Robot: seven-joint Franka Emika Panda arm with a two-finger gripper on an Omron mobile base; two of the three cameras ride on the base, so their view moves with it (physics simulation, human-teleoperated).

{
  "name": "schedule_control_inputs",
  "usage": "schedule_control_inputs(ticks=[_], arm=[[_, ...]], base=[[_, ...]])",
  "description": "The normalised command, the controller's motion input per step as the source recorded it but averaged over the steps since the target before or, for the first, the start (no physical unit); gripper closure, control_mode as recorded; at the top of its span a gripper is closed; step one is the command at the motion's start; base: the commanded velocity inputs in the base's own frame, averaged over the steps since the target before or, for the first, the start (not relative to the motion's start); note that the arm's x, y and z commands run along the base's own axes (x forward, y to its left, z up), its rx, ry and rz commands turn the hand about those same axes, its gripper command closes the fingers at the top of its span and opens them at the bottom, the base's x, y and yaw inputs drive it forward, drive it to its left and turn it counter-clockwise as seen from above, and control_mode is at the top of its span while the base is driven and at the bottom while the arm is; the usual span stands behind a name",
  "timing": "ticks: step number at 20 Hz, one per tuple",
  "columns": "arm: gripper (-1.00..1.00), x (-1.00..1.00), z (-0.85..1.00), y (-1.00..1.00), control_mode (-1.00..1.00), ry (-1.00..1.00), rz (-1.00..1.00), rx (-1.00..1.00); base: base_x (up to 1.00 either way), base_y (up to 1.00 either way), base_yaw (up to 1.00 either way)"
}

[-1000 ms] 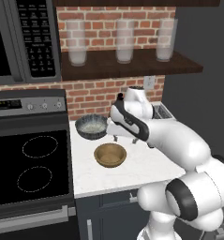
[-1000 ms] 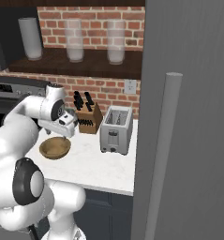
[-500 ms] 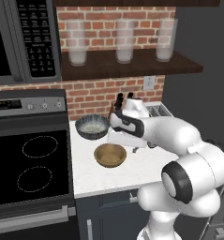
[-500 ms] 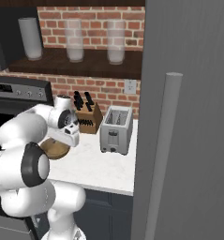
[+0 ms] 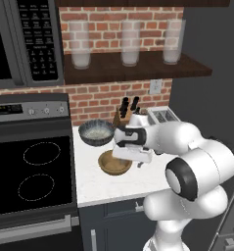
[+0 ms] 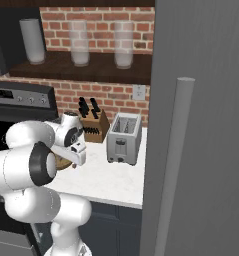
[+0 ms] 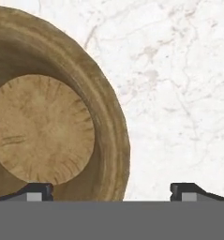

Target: Pick up the bowls on the counter and stack them on top of one another in the open cabinet. Place the smaller bowl on top of the larger bowl.

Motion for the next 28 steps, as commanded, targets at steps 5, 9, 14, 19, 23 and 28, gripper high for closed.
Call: schedule_control_inputs(ticks=[5,9,14,19,23,28], arm=[[-1.00,0.22,-0.34,0.00,-1.00,0.00,-0.06,-0.01],[-1.00,0.25,-0.27,0.02,-1.00,0.00,-0.06,-0.02],[1.00,0.15,-0.05,0.02,-1.00,0.00,-0.04,-0.01],[1.00,0.00,0.00,0.00,-1.00,0.00,0.00,0.00],[1.00,0.00,0.12,0.00,-1.00,-0.04,0.00,0.00],[1.00,0.00,0.51,0.11,-1.00,-0.21,-0.04,-0.01]], base=[[0.00,0.00,0.00],[0.00,0.00,0.00],[0.00,0.00,0.00],[0.00,0.00,0.00],[0.00,0.00,0.00],[0.00,0.00,0.00]])
